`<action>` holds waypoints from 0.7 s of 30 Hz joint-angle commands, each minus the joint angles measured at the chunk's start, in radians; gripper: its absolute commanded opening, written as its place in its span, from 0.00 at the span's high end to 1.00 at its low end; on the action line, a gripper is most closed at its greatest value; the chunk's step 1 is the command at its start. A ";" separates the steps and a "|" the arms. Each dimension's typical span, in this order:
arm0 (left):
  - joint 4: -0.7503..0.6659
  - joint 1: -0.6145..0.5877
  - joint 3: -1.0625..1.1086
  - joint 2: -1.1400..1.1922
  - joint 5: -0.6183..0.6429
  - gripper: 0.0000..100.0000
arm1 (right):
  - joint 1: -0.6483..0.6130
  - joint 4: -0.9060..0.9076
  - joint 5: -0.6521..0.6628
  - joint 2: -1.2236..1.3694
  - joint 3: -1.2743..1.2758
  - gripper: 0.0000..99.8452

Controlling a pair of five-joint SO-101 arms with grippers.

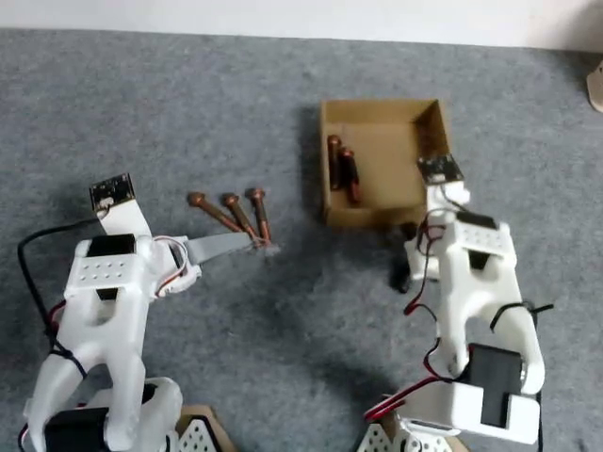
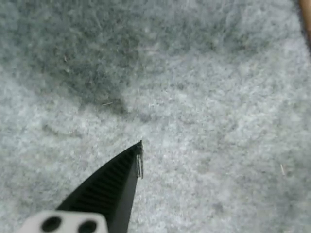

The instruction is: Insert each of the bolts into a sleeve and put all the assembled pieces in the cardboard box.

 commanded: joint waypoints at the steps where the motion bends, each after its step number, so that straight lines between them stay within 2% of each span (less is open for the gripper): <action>1: -0.011 -0.002 -0.002 -0.024 0.011 0.30 | 0.036 -0.099 0.014 -0.035 0.045 0.84; 7: -0.011 -0.002 -0.004 -0.024 0.011 0.30 | 0.065 -0.119 0.020 -0.025 0.073 0.85; 9: -0.006 -0.002 -0.008 -0.027 0.011 0.30 | 0.065 -0.119 0.061 0.010 0.073 0.86; 12: -0.005 0.013 -0.013 -0.031 0.012 0.30 | 0.065 -0.120 0.083 0.071 0.067 1.00; 16: 0.000 0.051 -0.045 -0.025 0.081 0.30 | 0.065 -0.119 0.083 0.073 0.064 1.00; 21: 0.081 0.061 -0.124 -0.025 0.112 0.30 | 0.062 -0.116 0.051 -0.110 0.071 0.99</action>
